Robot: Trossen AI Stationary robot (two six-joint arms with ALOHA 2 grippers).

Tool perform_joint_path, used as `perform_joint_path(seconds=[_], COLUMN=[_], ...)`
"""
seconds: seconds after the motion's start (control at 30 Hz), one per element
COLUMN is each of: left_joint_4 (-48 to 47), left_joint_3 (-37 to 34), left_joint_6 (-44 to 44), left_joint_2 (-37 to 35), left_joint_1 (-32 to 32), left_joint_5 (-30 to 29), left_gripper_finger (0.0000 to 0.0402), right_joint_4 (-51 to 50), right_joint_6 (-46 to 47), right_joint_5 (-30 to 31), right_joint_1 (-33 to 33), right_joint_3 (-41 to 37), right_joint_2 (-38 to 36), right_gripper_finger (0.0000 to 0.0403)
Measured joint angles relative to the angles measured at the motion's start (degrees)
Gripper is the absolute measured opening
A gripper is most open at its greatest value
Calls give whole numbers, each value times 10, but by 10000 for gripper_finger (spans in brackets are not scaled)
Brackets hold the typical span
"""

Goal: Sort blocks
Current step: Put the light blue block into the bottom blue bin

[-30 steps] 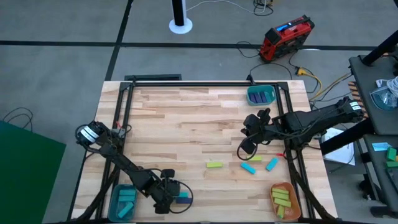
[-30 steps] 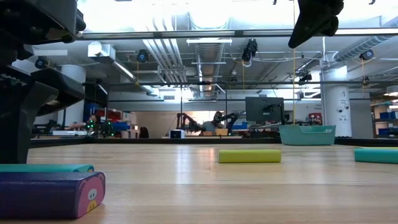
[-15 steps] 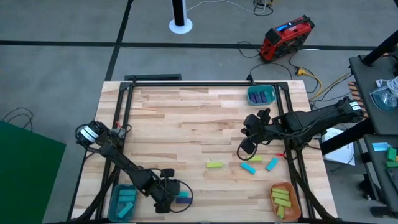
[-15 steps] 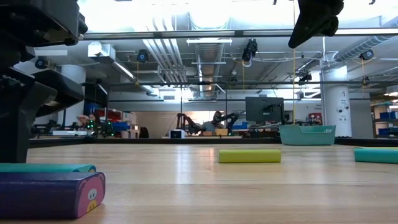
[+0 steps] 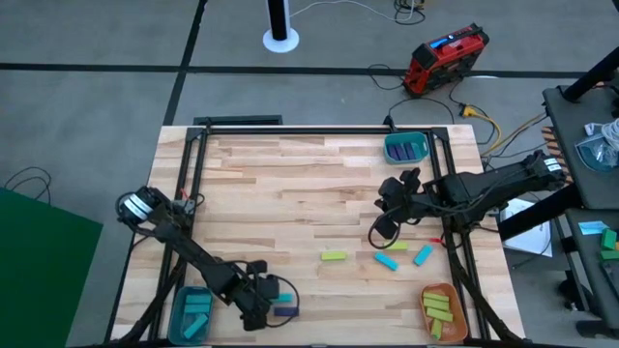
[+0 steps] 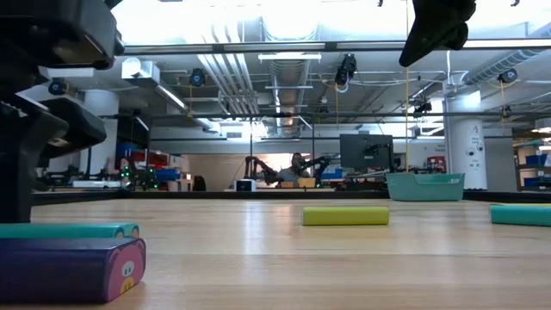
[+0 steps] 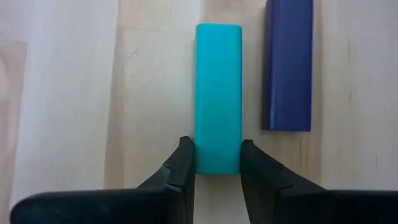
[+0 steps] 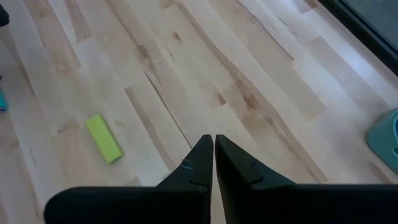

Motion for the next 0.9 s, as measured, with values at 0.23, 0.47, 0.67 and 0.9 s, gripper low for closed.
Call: perform_joint_path(seconds=[0.23,0.47,0.67,0.9], left_joint_4=[-98,-135,-186,-342], left_joint_3=[20,49,93,182], left_joint_6=[-80,-222,-301,-328], left_joint_2=[-36,-72,-75,-79], left_joint_1=[2,3,-12,-53], left_joint_5=[-12,-20,42,106], left_gripper_finger=[69,69,69,69], right_joint_4=[0,-1,1,1], right_joint_6=[-2,-43,-86,-107], right_joint_5=[-1,-6,-19,-36], right_joint_1=[-31,-62,-84,-90], right_joint_3=[7,19,21,21], right_joint_2=[0,0,0,0], right_gripper_finger=[9,9,9,9])
